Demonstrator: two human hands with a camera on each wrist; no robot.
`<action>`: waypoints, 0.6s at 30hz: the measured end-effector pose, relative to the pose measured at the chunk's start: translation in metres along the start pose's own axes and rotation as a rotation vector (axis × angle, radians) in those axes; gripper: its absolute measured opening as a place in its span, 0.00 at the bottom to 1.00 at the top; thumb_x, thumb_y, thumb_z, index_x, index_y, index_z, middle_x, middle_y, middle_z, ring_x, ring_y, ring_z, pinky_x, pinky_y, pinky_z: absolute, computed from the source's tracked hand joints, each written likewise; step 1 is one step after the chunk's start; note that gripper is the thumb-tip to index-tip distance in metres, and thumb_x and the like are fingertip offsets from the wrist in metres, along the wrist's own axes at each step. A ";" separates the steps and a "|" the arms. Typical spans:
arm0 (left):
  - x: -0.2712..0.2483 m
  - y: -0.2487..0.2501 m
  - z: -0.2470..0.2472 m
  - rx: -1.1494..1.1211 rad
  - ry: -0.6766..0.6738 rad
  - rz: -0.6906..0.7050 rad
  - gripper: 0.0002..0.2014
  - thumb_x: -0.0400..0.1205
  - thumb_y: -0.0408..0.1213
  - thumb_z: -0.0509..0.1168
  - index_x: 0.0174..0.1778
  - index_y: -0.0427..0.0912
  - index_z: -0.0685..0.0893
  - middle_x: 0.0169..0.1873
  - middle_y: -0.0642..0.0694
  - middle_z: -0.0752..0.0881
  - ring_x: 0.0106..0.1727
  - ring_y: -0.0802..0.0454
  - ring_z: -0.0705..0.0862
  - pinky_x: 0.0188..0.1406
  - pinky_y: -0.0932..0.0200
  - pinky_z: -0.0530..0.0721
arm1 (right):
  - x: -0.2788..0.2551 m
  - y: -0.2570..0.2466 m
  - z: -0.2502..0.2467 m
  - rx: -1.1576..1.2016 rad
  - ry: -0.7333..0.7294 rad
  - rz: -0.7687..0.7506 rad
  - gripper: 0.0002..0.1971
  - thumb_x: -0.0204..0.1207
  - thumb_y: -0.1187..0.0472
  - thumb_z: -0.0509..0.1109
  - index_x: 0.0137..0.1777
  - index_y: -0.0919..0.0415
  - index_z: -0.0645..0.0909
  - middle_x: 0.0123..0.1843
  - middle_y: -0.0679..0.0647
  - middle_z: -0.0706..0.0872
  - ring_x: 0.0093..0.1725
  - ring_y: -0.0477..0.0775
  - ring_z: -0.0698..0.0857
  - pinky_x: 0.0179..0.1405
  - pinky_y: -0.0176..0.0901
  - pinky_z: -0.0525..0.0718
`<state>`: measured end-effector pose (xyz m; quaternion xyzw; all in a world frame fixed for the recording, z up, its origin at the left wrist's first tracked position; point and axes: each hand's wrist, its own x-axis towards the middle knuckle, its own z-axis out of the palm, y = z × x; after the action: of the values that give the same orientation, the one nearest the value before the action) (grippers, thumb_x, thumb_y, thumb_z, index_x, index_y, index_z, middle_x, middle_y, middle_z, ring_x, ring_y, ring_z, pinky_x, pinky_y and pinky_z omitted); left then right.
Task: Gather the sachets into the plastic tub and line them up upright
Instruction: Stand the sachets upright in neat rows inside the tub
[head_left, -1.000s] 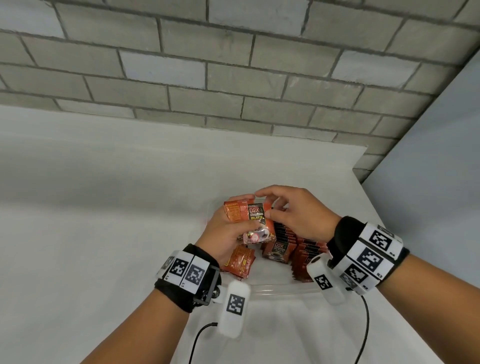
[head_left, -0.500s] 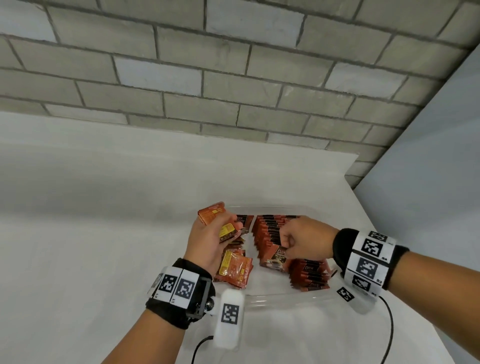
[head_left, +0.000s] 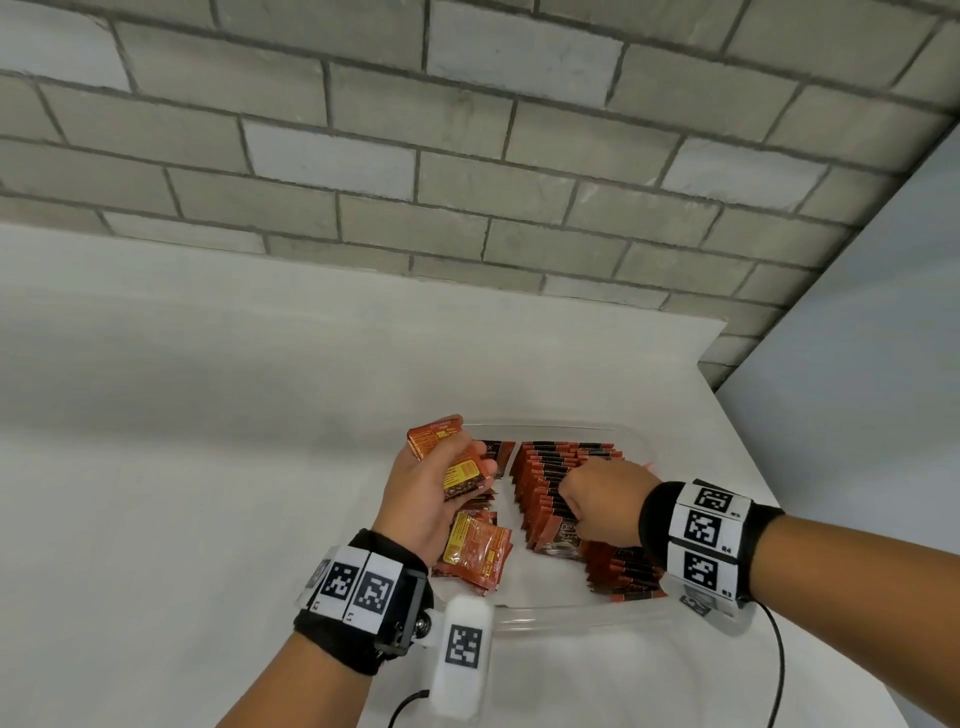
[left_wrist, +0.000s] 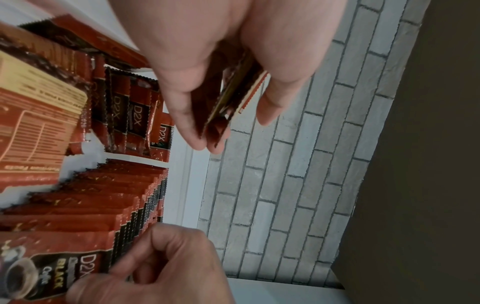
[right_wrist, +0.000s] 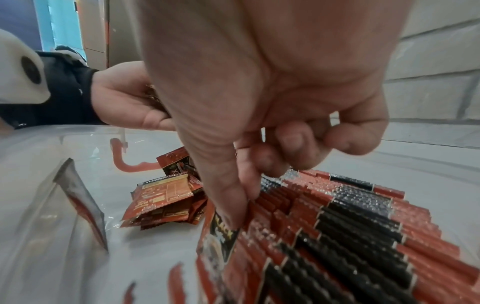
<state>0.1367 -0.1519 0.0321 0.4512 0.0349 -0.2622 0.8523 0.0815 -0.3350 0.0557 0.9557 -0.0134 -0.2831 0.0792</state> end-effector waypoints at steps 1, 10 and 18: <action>0.001 0.000 -0.001 -0.003 0.000 0.000 0.10 0.82 0.33 0.64 0.59 0.39 0.80 0.41 0.39 0.88 0.39 0.46 0.89 0.45 0.50 0.88 | 0.000 0.000 -0.001 -0.011 0.007 -0.008 0.08 0.76 0.67 0.64 0.36 0.59 0.74 0.37 0.55 0.79 0.36 0.54 0.78 0.27 0.37 0.72; 0.001 -0.001 -0.002 -0.013 -0.011 -0.012 0.12 0.82 0.33 0.64 0.61 0.37 0.79 0.41 0.38 0.88 0.38 0.46 0.89 0.43 0.51 0.89 | 0.002 -0.003 0.000 -0.059 0.002 -0.023 0.14 0.76 0.63 0.67 0.31 0.55 0.67 0.32 0.50 0.74 0.36 0.54 0.79 0.27 0.38 0.73; 0.001 0.000 -0.004 -0.008 -0.034 -0.036 0.09 0.85 0.35 0.59 0.56 0.37 0.79 0.40 0.37 0.88 0.39 0.43 0.88 0.41 0.51 0.88 | -0.013 0.003 -0.014 0.116 0.036 0.013 0.11 0.76 0.52 0.71 0.46 0.57 0.74 0.37 0.48 0.76 0.36 0.49 0.75 0.27 0.37 0.70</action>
<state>0.1384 -0.1490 0.0291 0.4427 0.0296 -0.2850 0.8497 0.0783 -0.3355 0.0752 0.9636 -0.0345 -0.2639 0.0257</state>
